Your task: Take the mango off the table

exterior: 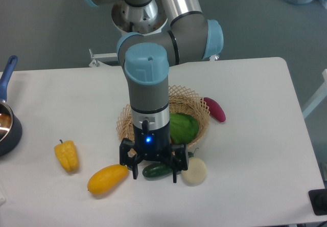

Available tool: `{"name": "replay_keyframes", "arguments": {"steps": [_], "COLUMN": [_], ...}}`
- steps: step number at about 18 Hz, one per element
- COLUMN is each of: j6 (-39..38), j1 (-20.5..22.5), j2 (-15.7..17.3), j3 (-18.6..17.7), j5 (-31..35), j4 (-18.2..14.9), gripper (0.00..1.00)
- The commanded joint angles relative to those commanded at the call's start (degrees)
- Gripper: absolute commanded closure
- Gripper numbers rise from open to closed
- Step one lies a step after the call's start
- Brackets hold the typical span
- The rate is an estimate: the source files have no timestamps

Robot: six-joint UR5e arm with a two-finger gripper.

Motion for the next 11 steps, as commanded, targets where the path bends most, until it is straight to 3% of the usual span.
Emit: {"name": "replay_keyframes", "arguments": {"steps": [6, 9, 11], "j6": [11.8, 23.0, 23.1], "j1": [-1.8, -3.9, -4.9], "j2": [0.8, -1.1, -1.8], "j3": [-7.4, -7.9, -7.7], "j5": [0.3, 4.6, 4.7], "j4": [0.0, -0.2, -0.2], "gripper": [0.00, 0.00, 0.00]}}
